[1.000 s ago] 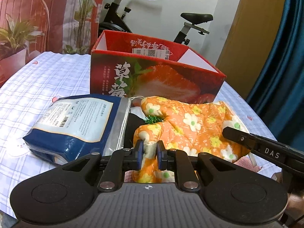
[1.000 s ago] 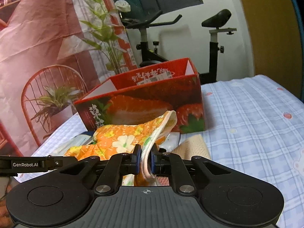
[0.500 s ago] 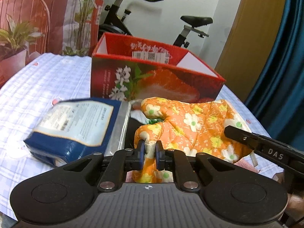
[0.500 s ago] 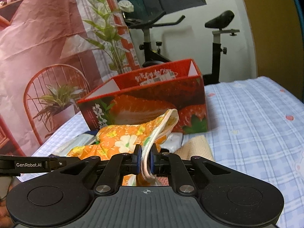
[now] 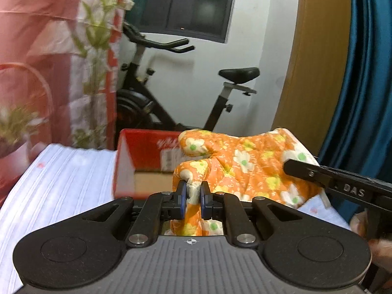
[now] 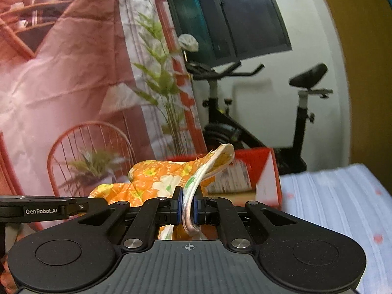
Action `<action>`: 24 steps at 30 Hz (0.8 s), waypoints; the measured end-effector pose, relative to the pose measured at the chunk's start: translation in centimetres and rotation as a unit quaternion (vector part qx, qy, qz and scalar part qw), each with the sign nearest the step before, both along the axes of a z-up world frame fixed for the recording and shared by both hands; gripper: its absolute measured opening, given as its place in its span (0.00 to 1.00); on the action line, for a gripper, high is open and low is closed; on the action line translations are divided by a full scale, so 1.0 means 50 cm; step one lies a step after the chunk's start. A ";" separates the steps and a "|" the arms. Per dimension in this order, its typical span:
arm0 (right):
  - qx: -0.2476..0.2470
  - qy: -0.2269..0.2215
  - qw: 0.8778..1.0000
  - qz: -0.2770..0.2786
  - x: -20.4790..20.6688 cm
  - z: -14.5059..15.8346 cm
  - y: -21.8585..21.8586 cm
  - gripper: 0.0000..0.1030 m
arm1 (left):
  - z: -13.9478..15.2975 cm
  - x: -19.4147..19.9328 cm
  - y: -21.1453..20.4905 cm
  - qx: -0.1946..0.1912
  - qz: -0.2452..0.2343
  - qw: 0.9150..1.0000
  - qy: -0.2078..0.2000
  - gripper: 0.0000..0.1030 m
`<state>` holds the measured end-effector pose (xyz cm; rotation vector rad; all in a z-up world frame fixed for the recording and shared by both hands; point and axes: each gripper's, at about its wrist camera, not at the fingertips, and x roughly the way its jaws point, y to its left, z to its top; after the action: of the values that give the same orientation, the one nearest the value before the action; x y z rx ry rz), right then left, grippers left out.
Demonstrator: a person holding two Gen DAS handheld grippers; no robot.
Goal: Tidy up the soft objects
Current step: 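Lift the orange floral cloth with both grippers and carry it into the box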
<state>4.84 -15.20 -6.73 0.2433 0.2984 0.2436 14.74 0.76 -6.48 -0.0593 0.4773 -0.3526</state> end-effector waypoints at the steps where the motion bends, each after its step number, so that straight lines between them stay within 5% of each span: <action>1: 0.002 -0.002 1.000 -0.003 0.024 0.016 -0.004 0.08 | 0.011 0.028 -0.001 -0.004 0.003 1.000 -0.004 0.12; 9: -0.022 0.041 0.999 -0.003 0.251 0.066 0.007 0.08 | 0.021 0.219 -0.014 0.012 0.022 0.998 0.055 0.12; 24: -0.084 0.205 0.975 0.001 0.480 -0.077 0.026 0.08 | -0.083 0.357 -0.022 0.075 0.011 0.988 0.133 0.12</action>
<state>28.84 -13.88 -10.58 0.1247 0.7263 0.1672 32.62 -0.36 -10.61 0.0347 0.7660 -0.2870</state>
